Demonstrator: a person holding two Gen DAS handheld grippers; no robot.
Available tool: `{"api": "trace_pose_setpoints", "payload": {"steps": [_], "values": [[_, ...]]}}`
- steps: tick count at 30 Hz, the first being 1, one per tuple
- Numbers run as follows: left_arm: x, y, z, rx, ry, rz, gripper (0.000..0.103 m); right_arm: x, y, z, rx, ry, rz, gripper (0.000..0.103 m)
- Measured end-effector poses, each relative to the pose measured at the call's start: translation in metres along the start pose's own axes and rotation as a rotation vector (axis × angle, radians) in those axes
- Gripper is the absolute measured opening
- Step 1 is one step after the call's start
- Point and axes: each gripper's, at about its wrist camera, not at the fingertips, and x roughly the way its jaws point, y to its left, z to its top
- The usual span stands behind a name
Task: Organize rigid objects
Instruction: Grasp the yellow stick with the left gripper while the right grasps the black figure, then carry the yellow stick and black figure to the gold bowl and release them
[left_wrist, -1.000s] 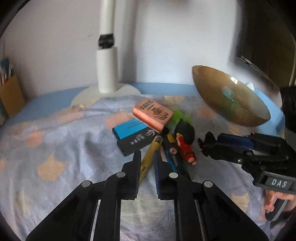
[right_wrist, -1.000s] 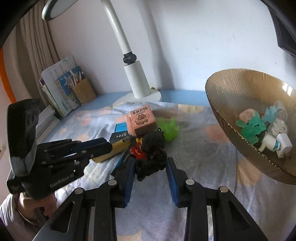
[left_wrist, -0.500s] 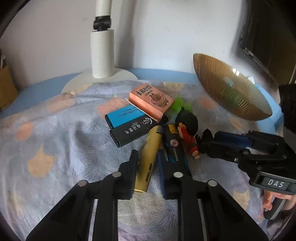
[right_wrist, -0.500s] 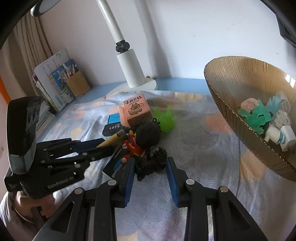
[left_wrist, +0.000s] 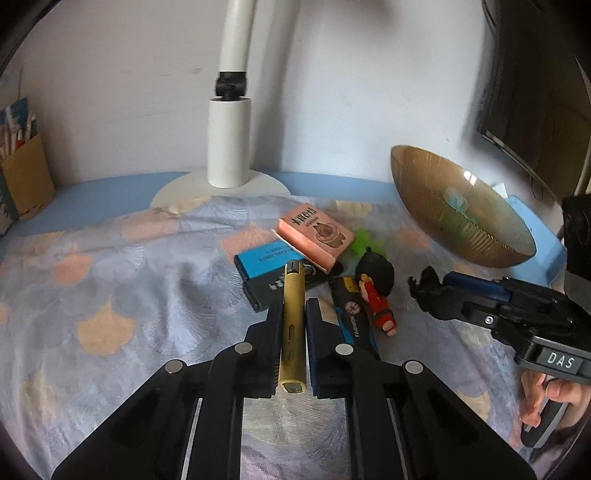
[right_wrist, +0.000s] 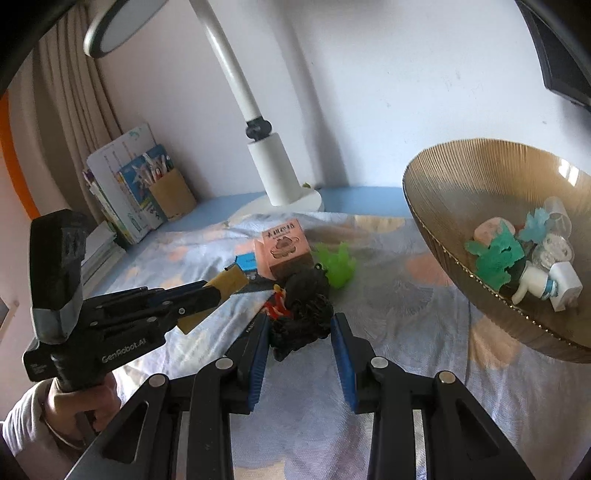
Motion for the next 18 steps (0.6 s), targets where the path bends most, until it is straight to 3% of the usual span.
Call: {"api": "trace_pose_setpoints", "payload": {"steps": [4, 9, 18], "values": [[-0.013, 0.007, -0.002, -0.026, -0.051, -0.009, 0.009, -0.010, 0.004, -0.001, -0.022, -0.045, 0.009, 0.033], [-0.011, 0.008, 0.002, -0.055, -0.049, 0.010, 0.009, -0.013, 0.005, 0.000, -0.016, -0.065, -0.005, 0.033], [-0.014, -0.025, 0.046, -0.029, -0.094, -0.001, 0.009, -0.039, -0.006, 0.027, 0.025, -0.133, 0.003, 0.033]]}}
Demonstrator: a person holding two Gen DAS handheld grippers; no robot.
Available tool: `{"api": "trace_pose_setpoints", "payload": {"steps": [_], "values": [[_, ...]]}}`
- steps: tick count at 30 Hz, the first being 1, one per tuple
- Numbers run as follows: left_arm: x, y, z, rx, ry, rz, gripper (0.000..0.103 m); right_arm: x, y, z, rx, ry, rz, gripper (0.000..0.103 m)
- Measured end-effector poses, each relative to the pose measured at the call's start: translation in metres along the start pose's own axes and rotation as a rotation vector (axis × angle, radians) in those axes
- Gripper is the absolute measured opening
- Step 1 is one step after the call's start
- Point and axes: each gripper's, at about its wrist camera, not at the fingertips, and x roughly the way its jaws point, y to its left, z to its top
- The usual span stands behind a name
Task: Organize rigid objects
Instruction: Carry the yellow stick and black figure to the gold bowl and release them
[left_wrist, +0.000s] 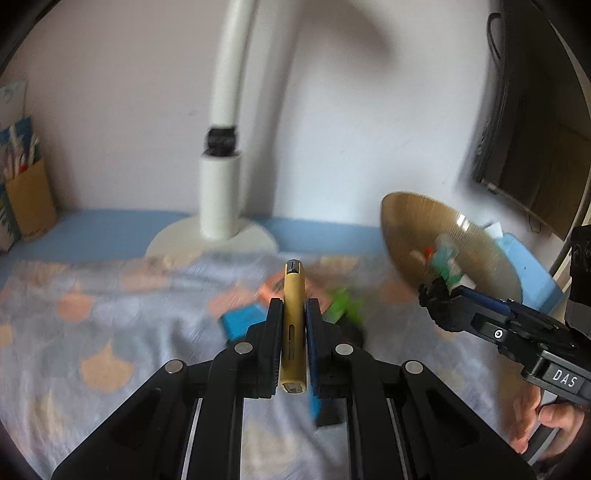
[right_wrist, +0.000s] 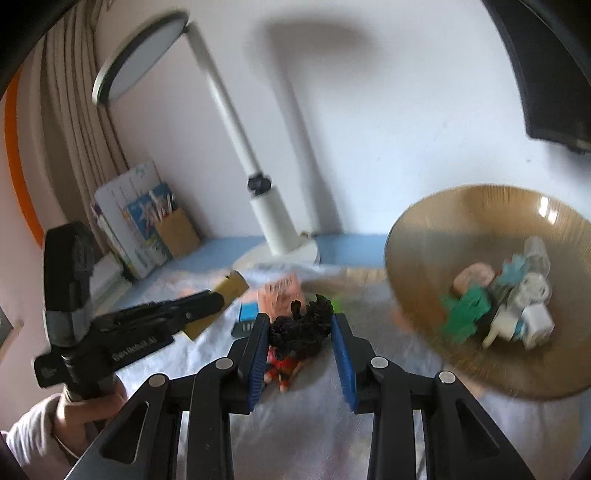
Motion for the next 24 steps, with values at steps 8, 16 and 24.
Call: {"api": "trace_pose_setpoints", "payload": {"steps": [8, 16, 24], "values": [[0.028, -0.051, 0.042, 0.030, -0.017, -0.043, 0.009, -0.022, -0.034, 0.040, 0.021, -0.045, -0.027, 0.033], [0.059, -0.093, 0.072, 0.050, -0.012, -0.111, 0.009, -0.043, -0.081, 0.062, 0.049, -0.072, -0.128, 0.033], [0.086, -0.129, 0.083, 0.089, 0.016, -0.161, 0.010, -0.053, -0.127, 0.064, 0.139, -0.069, -0.257, 0.033]]}}
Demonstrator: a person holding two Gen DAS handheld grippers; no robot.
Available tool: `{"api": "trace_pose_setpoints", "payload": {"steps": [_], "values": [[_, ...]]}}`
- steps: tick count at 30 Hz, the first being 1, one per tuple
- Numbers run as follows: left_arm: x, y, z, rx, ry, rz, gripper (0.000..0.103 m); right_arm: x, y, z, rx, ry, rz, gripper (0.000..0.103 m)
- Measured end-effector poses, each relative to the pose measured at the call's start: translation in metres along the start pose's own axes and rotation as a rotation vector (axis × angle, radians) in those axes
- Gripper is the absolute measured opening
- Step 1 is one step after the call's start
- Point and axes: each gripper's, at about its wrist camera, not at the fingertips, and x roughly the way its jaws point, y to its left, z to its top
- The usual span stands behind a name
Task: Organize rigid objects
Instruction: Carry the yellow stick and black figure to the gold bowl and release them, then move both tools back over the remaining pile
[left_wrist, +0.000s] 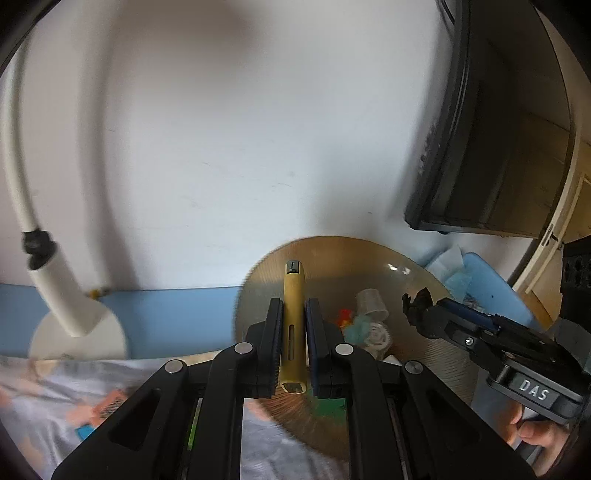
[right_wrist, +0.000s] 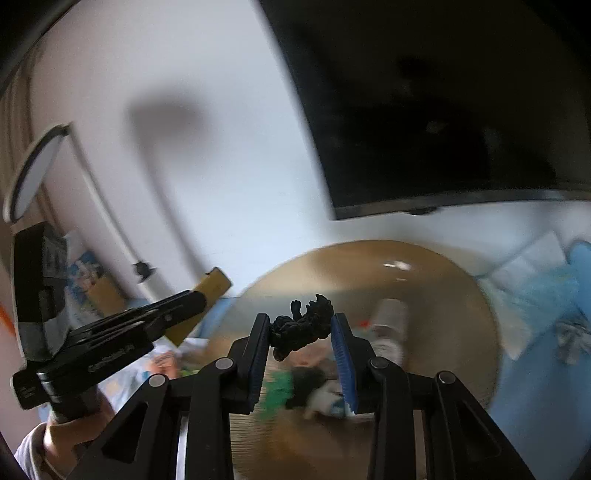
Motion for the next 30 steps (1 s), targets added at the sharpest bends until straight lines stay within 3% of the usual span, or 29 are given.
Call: {"api": "trace_pose_setpoints", "payload": {"steps": [2, 3, 4, 5, 6, 16, 23, 30], "values": [[0.008, -0.005, 0.002, 0.004, 0.024, 0.027, 0.023, -0.001, -0.010, 0.000, 0.028, -0.006, -0.035, 0.033], [0.013, -0.007, 0.003, 0.006, 0.051, 0.044, 0.051, -0.002, -0.014, 0.000, 0.040, -0.008, -0.044, 0.036], [0.018, -0.006, 0.003, 0.003, 0.078, 0.029, 0.103, -0.002, -0.018, 0.000, 0.052, -0.003, -0.049, 0.060], [0.024, -0.006, 0.002, -0.002, 0.126, 0.007, 0.100, 0.000, -0.022, 0.001, 0.069, 0.014, -0.059, 0.078], [0.031, -0.006, 0.001, -0.009, 0.155, -0.015, 0.102, 0.001, -0.026, 0.001, 0.083, 0.028, -0.074, 0.103], [0.033, 0.008, -0.009, -0.026, 0.165, 0.050, 0.102, -0.008, -0.021, -0.001, 0.105, 0.022, -0.059, 0.103], [0.001, 0.027, -0.007, -0.032, 0.146, 0.104, 0.102, -0.011, 0.003, -0.002, 0.105, 0.021, -0.038, 0.103], [-0.045, 0.085, -0.010, -0.089, 0.128, 0.183, 0.102, -0.007, 0.052, -0.006, 0.062, 0.025, 0.012, 0.103]]}}
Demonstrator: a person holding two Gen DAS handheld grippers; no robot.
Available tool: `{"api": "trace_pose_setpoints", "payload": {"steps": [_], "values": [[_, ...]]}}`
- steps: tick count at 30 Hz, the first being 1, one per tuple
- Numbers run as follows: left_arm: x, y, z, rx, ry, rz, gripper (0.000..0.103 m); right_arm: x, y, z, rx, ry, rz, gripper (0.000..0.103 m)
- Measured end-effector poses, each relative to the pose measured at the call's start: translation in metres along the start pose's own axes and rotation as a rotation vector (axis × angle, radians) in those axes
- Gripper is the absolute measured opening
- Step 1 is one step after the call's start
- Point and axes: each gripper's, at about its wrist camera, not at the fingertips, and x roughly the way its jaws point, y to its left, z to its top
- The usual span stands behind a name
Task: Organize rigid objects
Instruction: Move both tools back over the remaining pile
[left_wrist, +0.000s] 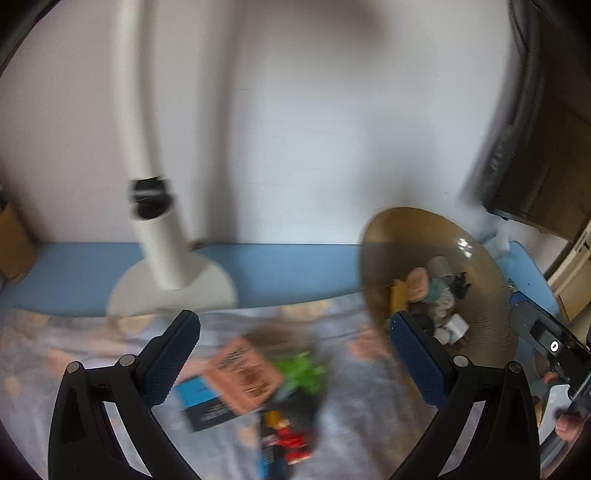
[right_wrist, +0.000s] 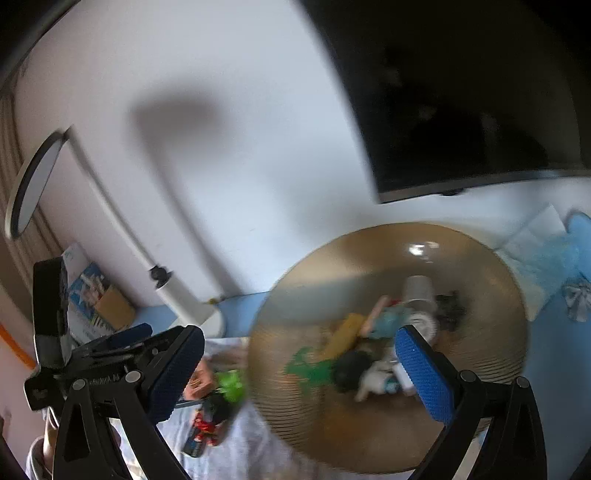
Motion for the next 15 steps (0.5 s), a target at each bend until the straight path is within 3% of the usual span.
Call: {"api": "trace_pose_setpoints", "payload": {"steps": [10, 15], "values": [[-0.022, 0.077, -0.038, -0.071, 0.036, 0.091, 0.102, 0.038, 0.081, -0.042, -0.116, 0.098, 0.083, 0.103], [-0.018, 0.102, -0.062, -0.098, 0.083, 0.122, 0.102, 0.056, 0.093, -0.066, -0.084, 0.152, 0.122, 0.103]]}}
